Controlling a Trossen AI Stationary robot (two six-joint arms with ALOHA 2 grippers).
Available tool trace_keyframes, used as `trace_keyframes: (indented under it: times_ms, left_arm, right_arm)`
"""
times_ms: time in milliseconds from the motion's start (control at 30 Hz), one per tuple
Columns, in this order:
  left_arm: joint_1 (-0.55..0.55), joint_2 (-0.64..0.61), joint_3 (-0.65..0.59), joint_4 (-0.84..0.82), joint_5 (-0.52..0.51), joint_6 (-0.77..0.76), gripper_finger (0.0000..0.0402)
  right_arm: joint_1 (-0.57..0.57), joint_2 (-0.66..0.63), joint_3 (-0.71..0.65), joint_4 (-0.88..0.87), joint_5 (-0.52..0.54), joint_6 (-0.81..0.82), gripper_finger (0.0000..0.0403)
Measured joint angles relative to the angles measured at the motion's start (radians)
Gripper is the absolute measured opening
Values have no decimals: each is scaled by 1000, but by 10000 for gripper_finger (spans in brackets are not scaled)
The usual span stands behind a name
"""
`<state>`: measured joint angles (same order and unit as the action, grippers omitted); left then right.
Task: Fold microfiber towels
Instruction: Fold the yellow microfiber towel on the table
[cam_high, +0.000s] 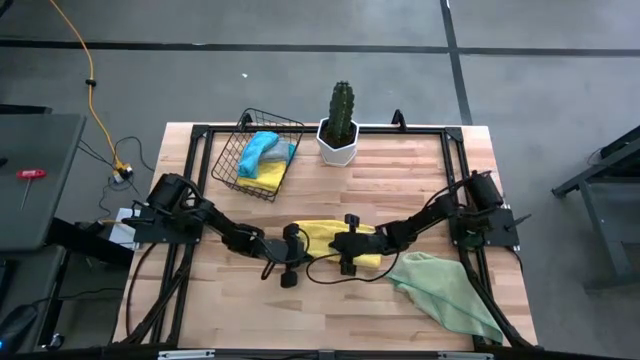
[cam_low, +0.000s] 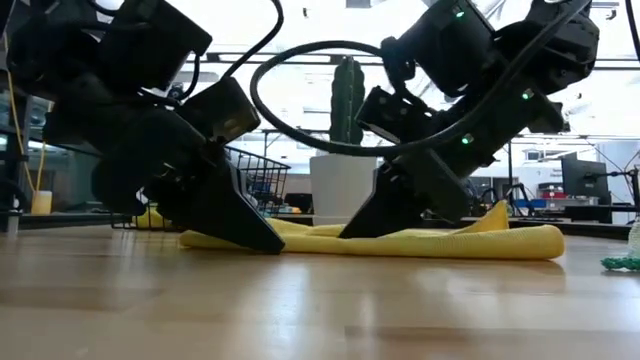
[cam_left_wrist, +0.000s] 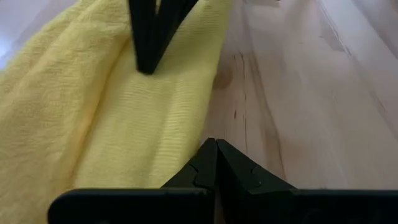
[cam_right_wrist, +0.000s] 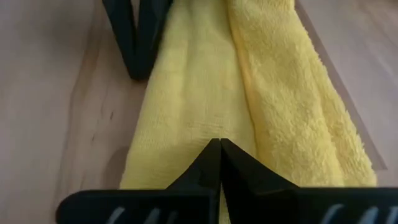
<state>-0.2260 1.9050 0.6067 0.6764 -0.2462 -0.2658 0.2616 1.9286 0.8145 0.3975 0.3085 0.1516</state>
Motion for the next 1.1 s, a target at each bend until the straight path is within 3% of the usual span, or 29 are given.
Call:
trace_keyframes:
  times_ms: [367,500,733,867,1100]
  left_arm:
    - [1,13,-2,22,-17,-10,0]
    - [-28,-36,4,80,29,47,0]
    - [-58,-129,3,4,-269,91,0]
    - [-34,-107,2,-75,-246,21,0]
    - [-21,-23,3,-67,-212,-24,0]
  right_arm:
    - [-2,-21,10,-23,40,-3,0]
    - [-2,-24,10,-23,31,-3,0]
    - [-2,-24,10,-23,25,-1,0]
    - [-2,-24,10,-23,23,3,0]
    - [-2,-24,10,-23,22,4,0]
